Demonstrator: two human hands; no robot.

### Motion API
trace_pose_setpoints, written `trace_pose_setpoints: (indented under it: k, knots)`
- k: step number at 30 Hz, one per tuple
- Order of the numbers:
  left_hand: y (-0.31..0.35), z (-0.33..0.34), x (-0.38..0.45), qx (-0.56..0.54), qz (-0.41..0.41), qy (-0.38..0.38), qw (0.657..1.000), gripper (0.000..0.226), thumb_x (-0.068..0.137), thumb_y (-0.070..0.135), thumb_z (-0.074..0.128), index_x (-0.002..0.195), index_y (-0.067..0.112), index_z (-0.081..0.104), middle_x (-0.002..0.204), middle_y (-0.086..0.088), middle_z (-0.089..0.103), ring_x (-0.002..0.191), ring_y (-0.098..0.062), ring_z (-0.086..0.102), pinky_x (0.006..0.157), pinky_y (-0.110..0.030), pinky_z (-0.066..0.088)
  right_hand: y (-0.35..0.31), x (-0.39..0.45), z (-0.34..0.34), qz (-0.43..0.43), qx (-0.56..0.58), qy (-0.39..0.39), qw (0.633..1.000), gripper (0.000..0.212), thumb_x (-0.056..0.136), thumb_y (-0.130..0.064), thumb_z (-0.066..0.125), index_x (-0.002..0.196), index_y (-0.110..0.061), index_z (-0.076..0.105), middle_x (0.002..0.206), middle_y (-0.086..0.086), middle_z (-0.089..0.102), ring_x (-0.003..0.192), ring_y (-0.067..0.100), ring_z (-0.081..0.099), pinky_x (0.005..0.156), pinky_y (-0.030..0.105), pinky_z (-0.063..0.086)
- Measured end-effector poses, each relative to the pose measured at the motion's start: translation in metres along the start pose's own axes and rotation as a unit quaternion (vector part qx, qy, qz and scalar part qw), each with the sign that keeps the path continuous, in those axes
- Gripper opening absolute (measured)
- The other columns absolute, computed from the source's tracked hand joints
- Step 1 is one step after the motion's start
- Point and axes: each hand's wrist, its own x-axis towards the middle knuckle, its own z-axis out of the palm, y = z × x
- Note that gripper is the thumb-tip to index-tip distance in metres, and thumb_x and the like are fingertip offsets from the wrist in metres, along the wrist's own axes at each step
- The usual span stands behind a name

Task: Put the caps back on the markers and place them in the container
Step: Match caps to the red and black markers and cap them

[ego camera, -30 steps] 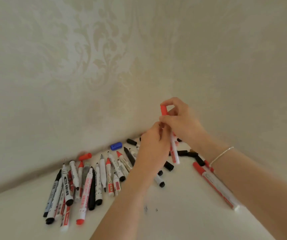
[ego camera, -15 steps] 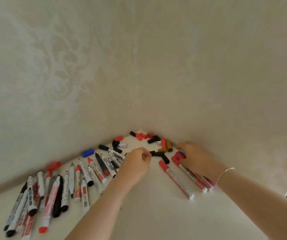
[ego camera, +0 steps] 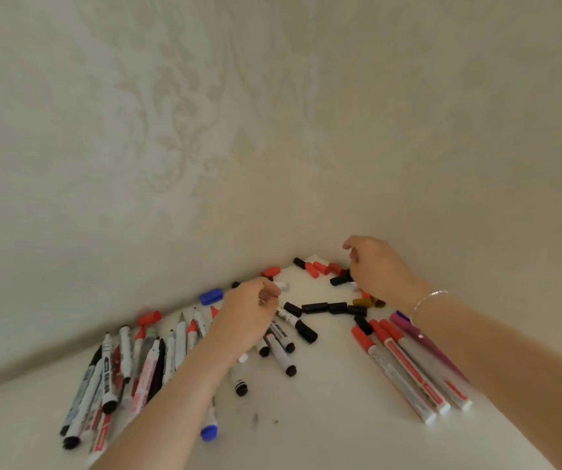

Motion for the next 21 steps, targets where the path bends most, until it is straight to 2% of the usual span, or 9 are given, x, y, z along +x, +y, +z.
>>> trace_pose_setpoints:
  k: [3,6,9,11,13,15,17,21]
  knots:
    - [-0.021,-0.022,0.002,0.019,-0.013,0.011,1.000,0.017,0.097,0.020,0.053,0.109,0.026,0.063,0.106,0.011,0.065,0.087,0.000,0.060,0.067,-0.008,0.041,-0.013,0.030,0.025,-0.014,-0.028,-0.065,0.997,0.039,0.095,-0.011,0.046,0.134,-0.010,0.047,0.126,0.013,0.054,0.106,0.027,0.057,0.092,0.038,0.049]
    - [-0.044,-0.043,0.003,0.051,-0.044,0.017,0.998,0.017,0.095,0.019,0.054,0.109,0.027,0.062,0.106,0.011,0.064,0.091,-0.004,0.060,0.078,-0.018,0.048,-0.019,0.055,0.052,-0.023,-0.072,-0.109,0.991,0.034,0.097,-0.016,0.044,0.130,-0.008,0.050,0.121,0.015,0.057,0.106,0.030,0.057,0.091,0.039,0.049]
    - [-0.068,-0.058,0.001,0.081,-0.075,0.027,0.993,0.016,0.095,0.022,0.055,0.107,0.030,0.060,0.102,0.012,0.063,0.083,0.002,0.057,0.064,-0.010,0.039,-0.020,0.071,0.076,-0.030,-0.119,-0.143,0.982,0.042,0.096,-0.010,0.039,0.137,-0.015,0.045,0.128,0.014,0.054,0.112,0.030,0.054,0.093,0.037,0.047]
    - [-0.079,-0.065,-0.001,0.099,-0.091,0.028,0.991,0.018,0.095,0.023,0.055,0.110,0.031,0.060,0.102,0.013,0.062,0.085,0.002,0.056,0.066,-0.012,0.039,-0.018,0.077,0.089,-0.032,-0.177,-0.130,0.975,0.047,0.094,-0.009,0.037,0.139,-0.020,0.044,0.130,0.013,0.053,0.116,0.031,0.051,0.096,0.038,0.045]
    - [-0.087,-0.071,-0.003,0.114,-0.103,0.026,0.988,0.020,0.095,0.023,0.055,0.113,0.030,0.059,0.103,0.012,0.060,0.090,-0.002,0.056,0.075,-0.018,0.041,-0.016,0.080,0.098,-0.041,-0.254,-0.085,0.963,0.044,0.092,-0.009,0.038,0.133,-0.020,0.049,0.125,0.011,0.056,0.115,0.030,0.050,0.095,0.038,0.041]
    - [-0.091,-0.076,-0.005,0.120,-0.102,0.021,0.987,0.022,0.095,0.022,0.055,0.116,0.028,0.059,0.103,0.011,0.059,0.090,-0.004,0.055,0.078,-0.019,0.040,-0.016,0.082,0.103,-0.043,-0.298,-0.048,0.952,0.040,0.090,-0.008,0.040,0.126,-0.020,0.053,0.120,0.009,0.058,0.114,0.028,0.048,0.094,0.039,0.036]
    - [-0.094,-0.077,-0.005,0.123,-0.099,0.014,0.987,0.024,0.095,0.022,0.055,0.119,0.026,0.058,0.104,0.010,0.059,0.090,-0.004,0.055,0.077,-0.018,0.039,-0.017,0.083,0.107,-0.037,-0.304,-0.033,0.951,0.037,0.089,-0.009,0.042,0.122,-0.020,0.055,0.118,0.008,0.058,0.114,0.027,0.048,0.095,0.039,0.034]
    - [-0.098,-0.073,-0.003,0.123,-0.098,0.009,0.988,0.021,0.095,0.024,0.055,0.116,0.027,0.058,0.098,0.012,0.059,0.085,0.000,0.055,0.064,-0.011,0.036,-0.026,0.083,0.105,-0.026,-0.251,0.003,0.968,0.025,0.088,-0.008,0.045,0.110,-0.013,0.056,0.112,0.011,0.056,0.104,0.031,0.054,0.088,0.037,0.037]
